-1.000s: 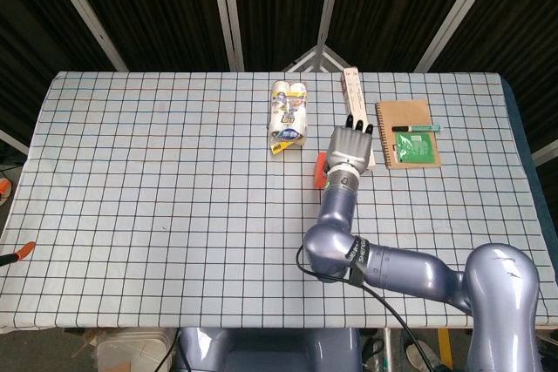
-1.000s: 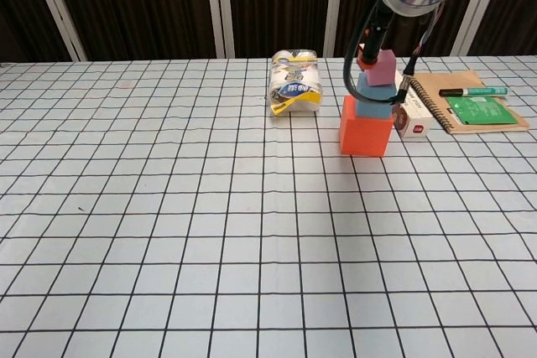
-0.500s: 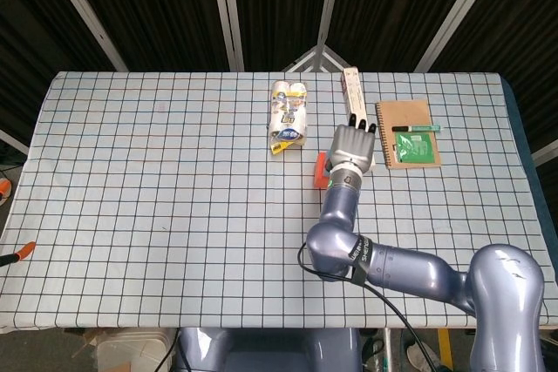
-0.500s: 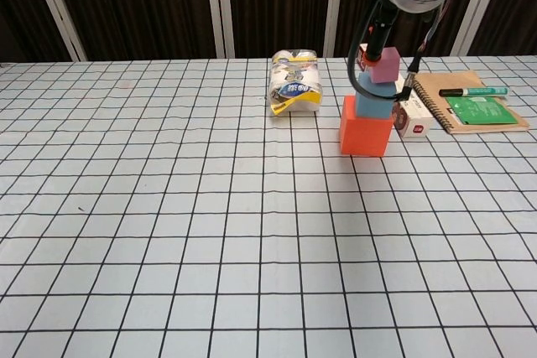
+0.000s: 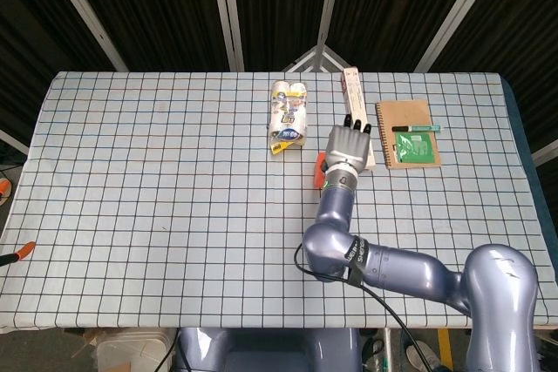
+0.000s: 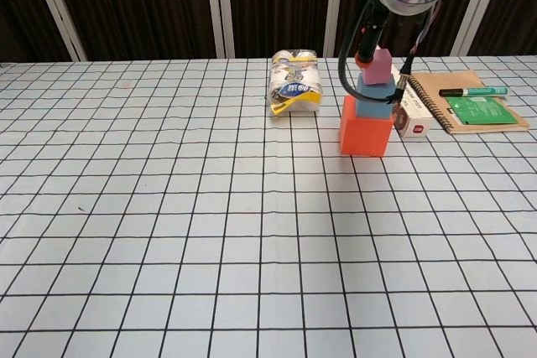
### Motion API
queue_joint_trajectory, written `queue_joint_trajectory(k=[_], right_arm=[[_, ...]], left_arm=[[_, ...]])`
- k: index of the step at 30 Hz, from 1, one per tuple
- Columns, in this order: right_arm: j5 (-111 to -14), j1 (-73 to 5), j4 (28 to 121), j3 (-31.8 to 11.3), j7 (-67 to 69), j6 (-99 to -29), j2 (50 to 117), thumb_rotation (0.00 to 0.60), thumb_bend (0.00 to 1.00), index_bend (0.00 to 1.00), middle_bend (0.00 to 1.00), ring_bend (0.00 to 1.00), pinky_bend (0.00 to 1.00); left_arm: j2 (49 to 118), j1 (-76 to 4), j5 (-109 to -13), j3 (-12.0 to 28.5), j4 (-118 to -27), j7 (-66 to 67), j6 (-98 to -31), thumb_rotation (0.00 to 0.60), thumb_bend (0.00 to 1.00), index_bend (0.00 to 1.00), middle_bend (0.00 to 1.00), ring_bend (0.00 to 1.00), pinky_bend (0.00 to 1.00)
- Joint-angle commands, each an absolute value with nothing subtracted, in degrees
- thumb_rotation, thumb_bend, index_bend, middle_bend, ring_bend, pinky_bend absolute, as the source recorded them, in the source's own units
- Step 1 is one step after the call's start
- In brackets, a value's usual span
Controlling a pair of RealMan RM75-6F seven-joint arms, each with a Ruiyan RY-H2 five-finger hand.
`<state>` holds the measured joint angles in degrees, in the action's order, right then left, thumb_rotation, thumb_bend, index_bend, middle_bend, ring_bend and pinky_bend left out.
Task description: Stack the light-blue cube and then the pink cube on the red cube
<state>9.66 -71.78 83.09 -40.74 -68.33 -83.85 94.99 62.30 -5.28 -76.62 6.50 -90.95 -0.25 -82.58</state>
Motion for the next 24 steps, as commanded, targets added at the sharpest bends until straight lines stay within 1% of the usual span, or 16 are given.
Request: queue_joint_trajectory(k=[1, 24], right_arm=[[9.6, -71.8, 83.0, -40.9, -68.4, -83.9, 95.1, 0.6, 0.51, 0.51, 0.0, 0.0, 0.0], [9.4, -71.1, 83.5, -40.8, -69.2, -83.0, 94.7, 0.6, 0.51, 0.51, 0.0, 0.0, 0.0]], left_arm=[[62.3, -5.3, -76.6, 6.5, -91.0, -0.2, -82.6, 0.6, 0.16, 0.03, 0.0, 0.0, 0.0], [62.3, -5.2, -76.6, 6.5, -91.0, -0.1, -82.7, 0.6, 0.16, 0.04, 0.0, 0.0, 0.0]])
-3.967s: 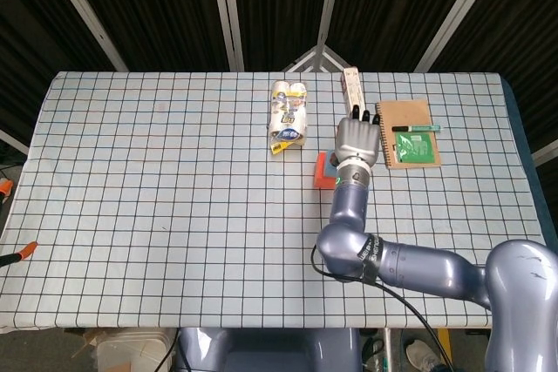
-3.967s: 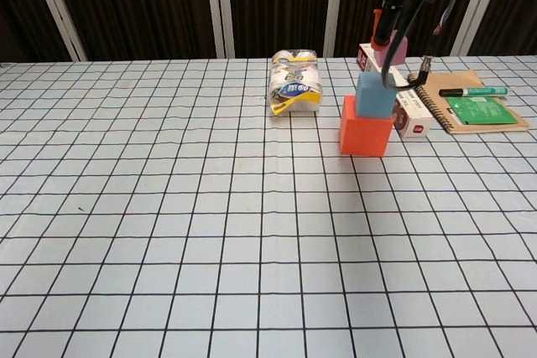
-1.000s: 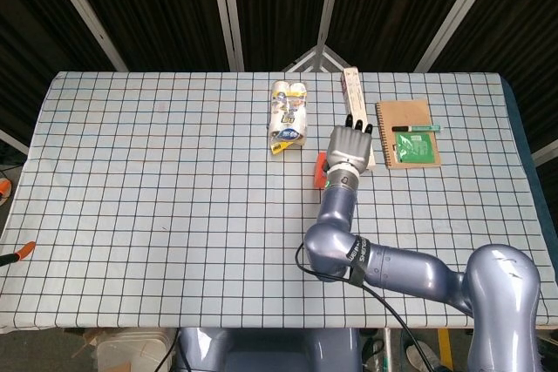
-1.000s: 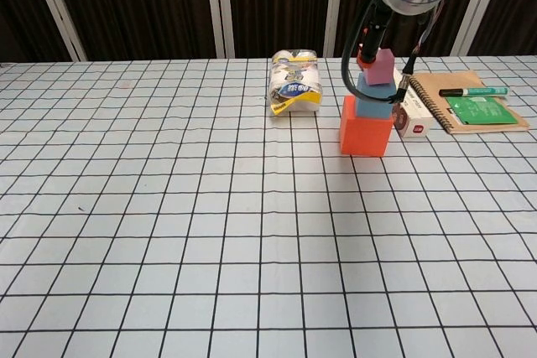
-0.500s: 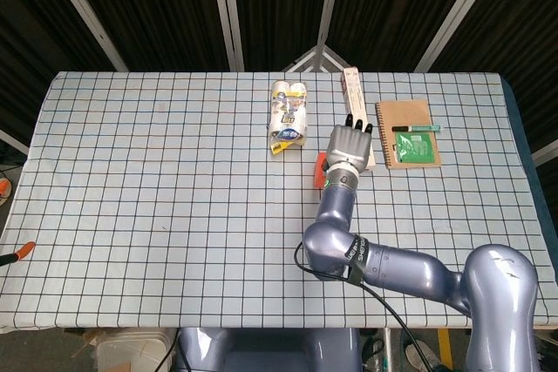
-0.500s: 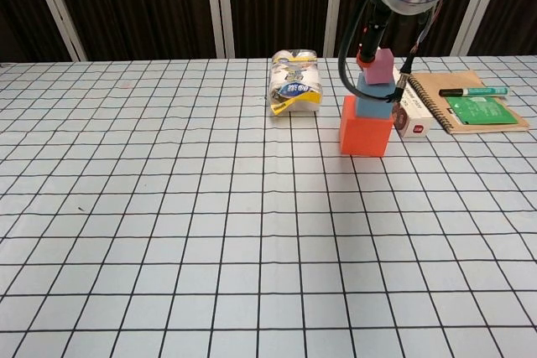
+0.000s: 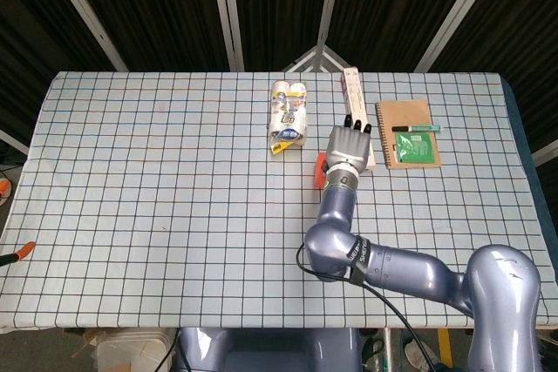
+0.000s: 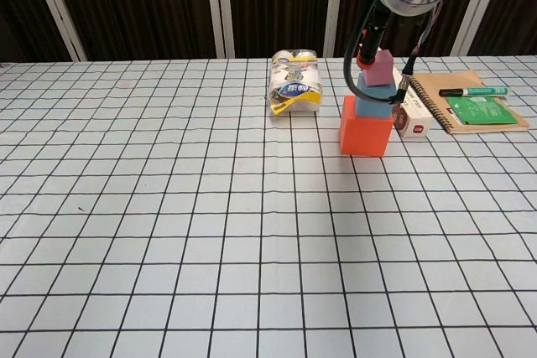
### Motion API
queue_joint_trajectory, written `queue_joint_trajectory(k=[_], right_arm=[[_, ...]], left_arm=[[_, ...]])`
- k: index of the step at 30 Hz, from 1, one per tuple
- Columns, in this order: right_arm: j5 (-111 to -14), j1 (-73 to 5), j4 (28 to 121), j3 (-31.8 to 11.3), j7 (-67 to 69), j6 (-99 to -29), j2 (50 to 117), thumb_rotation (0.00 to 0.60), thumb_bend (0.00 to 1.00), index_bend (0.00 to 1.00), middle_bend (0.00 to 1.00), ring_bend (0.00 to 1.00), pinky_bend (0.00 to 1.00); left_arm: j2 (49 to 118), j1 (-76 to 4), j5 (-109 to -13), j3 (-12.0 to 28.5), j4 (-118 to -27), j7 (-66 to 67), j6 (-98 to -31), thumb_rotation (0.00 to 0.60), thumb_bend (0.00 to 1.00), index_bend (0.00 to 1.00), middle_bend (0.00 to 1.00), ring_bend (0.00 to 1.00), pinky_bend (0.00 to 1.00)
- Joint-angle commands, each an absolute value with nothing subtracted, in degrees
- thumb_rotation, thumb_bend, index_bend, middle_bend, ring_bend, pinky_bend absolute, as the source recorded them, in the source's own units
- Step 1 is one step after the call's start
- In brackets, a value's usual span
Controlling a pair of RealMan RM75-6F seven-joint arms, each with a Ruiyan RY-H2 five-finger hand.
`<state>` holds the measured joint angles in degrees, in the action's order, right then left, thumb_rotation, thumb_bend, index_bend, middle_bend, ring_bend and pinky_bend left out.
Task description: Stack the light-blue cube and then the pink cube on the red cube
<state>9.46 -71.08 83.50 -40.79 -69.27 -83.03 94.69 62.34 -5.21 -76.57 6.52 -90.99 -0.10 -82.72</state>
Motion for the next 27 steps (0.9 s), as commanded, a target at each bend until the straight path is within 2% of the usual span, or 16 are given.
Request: queue_joint_trajectory(k=[1, 18, 27], right_arm=[[9.3, -71.0, 83.5, -40.8, -69.1, -83.0, 94.7, 0.6, 0.51, 0.51, 0.0, 0.0, 0.0], [9.1, -70.8, 83.1, -40.6, -68.9, -82.5, 94.8, 0.6, 0.51, 0.51, 0.0, 0.0, 0.0], [9.3, -70.6, 83.3, -40.6, -69.2, -82.1, 94.5, 0.6, 0.41, 0.47, 0.0, 0.0, 0.0]], left_arm=[[62.3, -5.2, -76.6, 6.5, -91.0, -0.1, -82.7, 0.6, 0.16, 0.04, 0.0, 0.0, 0.0], [62.4, -5.3, -76.5, 6.5, -91.0, 0.0, -82.6, 0.6, 0.16, 0.03, 0.0, 0.0, 0.0], [62.4, -5.3, -76.3, 6.6, -91.0, 0.2, -82.6, 0.6, 0.16, 0.03, 0.0, 0.0, 0.0]])
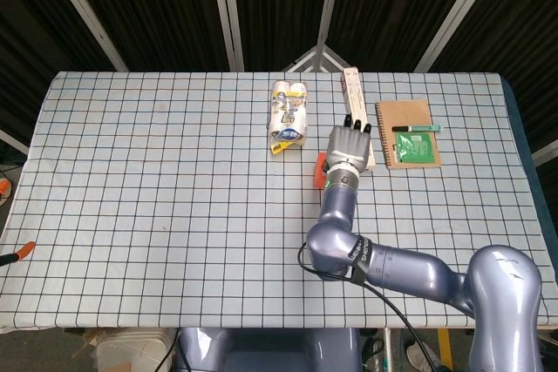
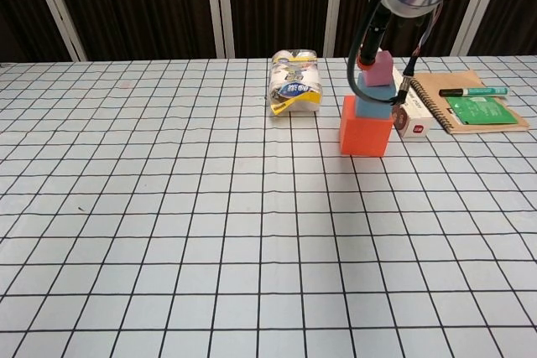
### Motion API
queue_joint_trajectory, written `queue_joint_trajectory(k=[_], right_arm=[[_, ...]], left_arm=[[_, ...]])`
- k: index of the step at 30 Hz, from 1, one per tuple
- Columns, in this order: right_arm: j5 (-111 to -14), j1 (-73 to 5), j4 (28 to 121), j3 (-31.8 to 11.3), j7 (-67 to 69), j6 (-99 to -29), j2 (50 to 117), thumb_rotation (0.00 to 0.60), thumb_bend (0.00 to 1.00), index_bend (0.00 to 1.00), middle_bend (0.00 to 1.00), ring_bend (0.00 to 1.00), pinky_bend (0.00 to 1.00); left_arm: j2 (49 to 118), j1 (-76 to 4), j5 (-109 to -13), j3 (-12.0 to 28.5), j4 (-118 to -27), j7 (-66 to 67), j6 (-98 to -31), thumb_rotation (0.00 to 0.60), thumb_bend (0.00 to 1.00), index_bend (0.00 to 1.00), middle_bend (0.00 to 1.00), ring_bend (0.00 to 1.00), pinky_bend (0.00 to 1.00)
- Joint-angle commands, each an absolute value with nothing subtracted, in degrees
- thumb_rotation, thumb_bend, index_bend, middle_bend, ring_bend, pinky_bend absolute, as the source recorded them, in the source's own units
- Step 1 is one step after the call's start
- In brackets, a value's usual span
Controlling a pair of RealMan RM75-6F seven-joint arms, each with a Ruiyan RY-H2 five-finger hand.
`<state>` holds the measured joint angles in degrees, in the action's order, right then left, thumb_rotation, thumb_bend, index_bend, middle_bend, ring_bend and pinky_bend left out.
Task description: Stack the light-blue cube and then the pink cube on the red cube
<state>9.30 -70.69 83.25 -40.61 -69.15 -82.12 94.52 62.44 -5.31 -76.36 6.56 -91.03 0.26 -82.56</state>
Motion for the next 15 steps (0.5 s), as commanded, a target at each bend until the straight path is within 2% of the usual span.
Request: queue_joint_trajectory(k=[1, 15], right_arm=[[9.3, -70.6, 83.3, -40.5, -69.2, -82.1, 94.4, 0.6, 0.4, 0.46, 0.0, 0.0, 0.0], [9.3, -70.4, 83.4, -40.5, -68.7, -81.6, 94.3, 0.6, 0.33, 0.42, 0.0, 0.0, 0.0]], left_arm=[[62.4, -5.3, -76.3, 6.6, -91.0, 0.3, -82.6, 0.6, 0.16, 0.03, 0.0, 0.0, 0.0], [62.6, -5.4, -76.2, 6.6, -91.1, 0.7, -82.4, 0.6, 0.16, 0.03, 0.0, 0.0, 0.0]])
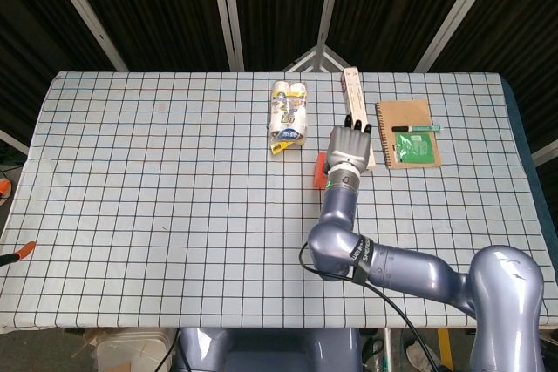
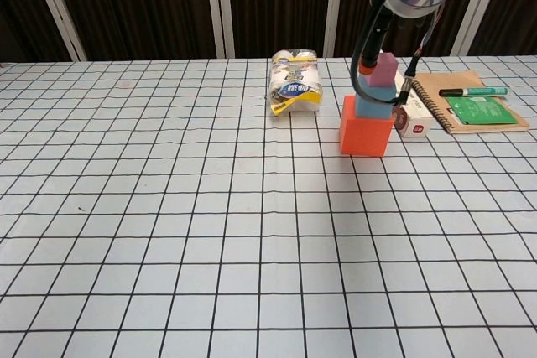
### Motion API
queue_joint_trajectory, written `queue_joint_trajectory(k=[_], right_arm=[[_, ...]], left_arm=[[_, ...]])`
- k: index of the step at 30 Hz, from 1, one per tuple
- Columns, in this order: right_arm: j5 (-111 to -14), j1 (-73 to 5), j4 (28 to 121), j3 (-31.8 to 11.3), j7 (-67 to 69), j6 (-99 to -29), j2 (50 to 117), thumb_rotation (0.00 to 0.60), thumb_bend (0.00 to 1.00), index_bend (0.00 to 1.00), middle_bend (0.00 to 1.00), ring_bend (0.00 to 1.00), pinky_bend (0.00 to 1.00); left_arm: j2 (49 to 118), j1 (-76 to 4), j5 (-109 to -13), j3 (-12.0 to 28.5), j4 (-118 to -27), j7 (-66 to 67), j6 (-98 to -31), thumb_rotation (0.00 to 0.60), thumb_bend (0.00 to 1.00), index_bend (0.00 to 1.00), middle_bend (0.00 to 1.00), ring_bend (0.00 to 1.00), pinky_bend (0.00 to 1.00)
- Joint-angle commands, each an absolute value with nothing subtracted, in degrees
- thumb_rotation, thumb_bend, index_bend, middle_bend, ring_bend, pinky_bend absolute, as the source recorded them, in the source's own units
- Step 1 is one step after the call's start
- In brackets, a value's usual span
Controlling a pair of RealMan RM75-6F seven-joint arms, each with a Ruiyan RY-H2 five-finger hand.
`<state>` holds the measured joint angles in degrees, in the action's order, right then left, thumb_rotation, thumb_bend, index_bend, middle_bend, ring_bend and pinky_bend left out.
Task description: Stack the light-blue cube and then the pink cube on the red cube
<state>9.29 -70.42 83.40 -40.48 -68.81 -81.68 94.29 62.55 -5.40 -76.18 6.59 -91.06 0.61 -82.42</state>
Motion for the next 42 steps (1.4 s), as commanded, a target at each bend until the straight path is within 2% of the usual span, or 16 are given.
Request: queue_joint_trajectory(k=[1, 9, 12, 15, 21, 25, 30, 34, 38, 42], right_arm=[[9.3, -70.3, 83.5, -40.5, -68.6, -81.5, 94.3, 0.6, 0.33, 0.4, 0.0, 0.0, 0.0], [9.4, -70.1, 84.6, -40.6, -68.4, -81.4, 93.8, 0.6, 0.26, 0.35, 0.0, 0.0, 0.0], [9.7, -69.9, 85.7, -40.7, -68.7, -81.4, 93.2, 0.6, 0.23, 0.28, 0.0, 0.0, 0.0], [9.3, -69.4, 88.1, -40.8, -68.2, -81.0, 92.2, 0.6, 0.2, 0.16, 0.0, 0.0, 0.0], [4.9, -66.0, 98.7, -41.3, -63.8, -78.8, 87.8, 0.6, 0.19, 0.09, 0.0, 0.0, 0.0], [-1.2, -61.2, 109.4, -39.3, -59.9, -78.2, 82.6, 0.6, 0.19, 0.07, 0.0, 0.0, 0.0], [-14.8, -50.7, 125.4, -31.5, -53.1, -77.8, 74.1, 0.6, 0.19, 0.07, 0.0, 0.0, 0.0], [-31.0, -41.3, 132.4, -23.5, -45.2, -76.8, 68.8, 0.6, 0.19, 0.07, 0.0, 0.0, 0.0], [-50.0, -31.9, 132.6, -14.2, -36.7, -76.2, 64.6, 0.6, 0.19, 0.07, 0.0, 0.0, 0.0], [-67.7, -23.0, 128.3, -5.4, -25.0, -77.2, 61.2, 0.6, 0.19, 0.07, 0.0, 0.0, 0.0]], left_arm=[[62.6, -5.4, -76.2, 6.6, -91.1, 0.7, -82.4, 0.6, 0.16, 0.03, 0.0, 0.0, 0.0], [62.5, -5.4, -76.1, 6.6, -91.1, 0.7, -82.4, 0.6, 0.16, 0.04, 0.0, 0.0, 0.0], [62.6, -5.5, -76.1, 6.6, -91.1, 0.8, -82.3, 0.6, 0.16, 0.04, 0.0, 0.0, 0.0], [62.6, -5.5, -76.0, 6.6, -91.1, 0.9, -82.3, 0.6, 0.16, 0.03, 0.0, 0.0, 0.0], [62.7, -5.5, -75.8, 6.7, -91.1, 1.2, -82.3, 0.6, 0.16, 0.04, 0.0, 0.0, 0.0], [62.7, -5.4, -75.9, 6.7, -91.2, 1.1, -82.5, 0.6, 0.16, 0.03, 0.0, 0.0, 0.0], [62.6, -5.2, -76.0, 6.7, -91.2, 0.6, -82.8, 0.6, 0.16, 0.04, 0.0, 0.0, 0.0], [62.5, -5.1, -76.2, 6.6, -91.4, 0.5, -83.0, 0.6, 0.16, 0.03, 0.0, 0.0, 0.0], [62.5, -4.8, -76.4, 6.6, -91.6, 0.4, -83.6, 0.6, 0.16, 0.03, 0.0, 0.0, 0.0], [62.4, -4.5, -76.5, 6.7, -91.8, 0.3, -84.3, 0.6, 0.16, 0.03, 0.0, 0.0, 0.0]])
